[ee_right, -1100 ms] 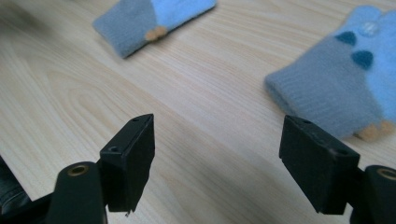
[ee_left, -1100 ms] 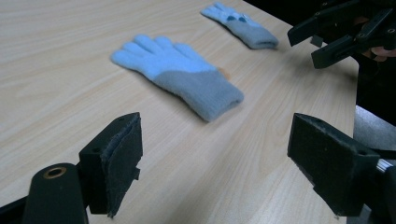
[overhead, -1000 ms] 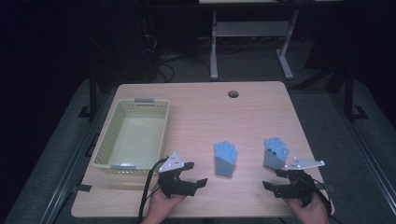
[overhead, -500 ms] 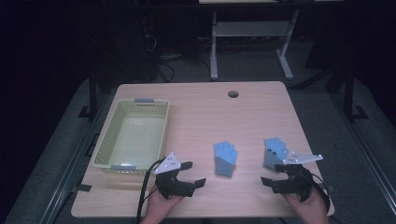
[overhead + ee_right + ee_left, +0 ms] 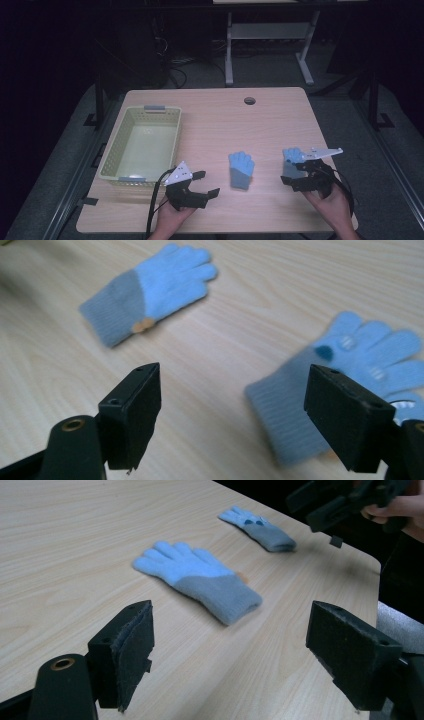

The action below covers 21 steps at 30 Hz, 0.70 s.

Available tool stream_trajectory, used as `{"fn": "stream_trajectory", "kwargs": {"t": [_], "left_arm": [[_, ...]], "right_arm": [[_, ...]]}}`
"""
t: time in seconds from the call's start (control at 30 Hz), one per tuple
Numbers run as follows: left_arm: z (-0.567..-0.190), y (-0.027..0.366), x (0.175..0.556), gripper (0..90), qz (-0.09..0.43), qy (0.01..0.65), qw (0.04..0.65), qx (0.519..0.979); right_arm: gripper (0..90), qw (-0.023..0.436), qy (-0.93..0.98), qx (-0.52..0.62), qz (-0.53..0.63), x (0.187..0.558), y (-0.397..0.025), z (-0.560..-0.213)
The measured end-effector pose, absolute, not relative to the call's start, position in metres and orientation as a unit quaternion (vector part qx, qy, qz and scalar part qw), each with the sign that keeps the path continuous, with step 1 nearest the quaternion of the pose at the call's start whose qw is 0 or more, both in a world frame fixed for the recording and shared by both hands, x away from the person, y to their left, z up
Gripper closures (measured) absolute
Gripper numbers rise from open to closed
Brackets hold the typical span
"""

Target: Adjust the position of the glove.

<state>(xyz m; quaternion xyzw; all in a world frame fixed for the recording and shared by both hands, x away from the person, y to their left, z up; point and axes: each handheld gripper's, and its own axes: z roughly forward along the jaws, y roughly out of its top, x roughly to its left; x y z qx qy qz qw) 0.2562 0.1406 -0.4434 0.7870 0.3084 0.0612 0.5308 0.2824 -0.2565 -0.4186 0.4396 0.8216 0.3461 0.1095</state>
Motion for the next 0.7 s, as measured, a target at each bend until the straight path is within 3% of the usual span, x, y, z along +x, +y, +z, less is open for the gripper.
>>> {"fn": "stream_trajectory", "kwargs": {"t": [0.2, 0.7], "left_arm": [[-0.443, 0.138, 0.257, 19.0, 0.058, 0.301, 0.529, 0.791], [-0.442, 0.139, 0.256, 19.0, 0.059, 0.298, 0.533, 0.79]], "right_arm": [[25.1, 0.092, 0.82, 0.451, 0.342, 0.303, -0.257, -0.418], [27.2, 0.104, 0.826, 0.47, 0.292, 0.339, -0.264, -0.399]]}}
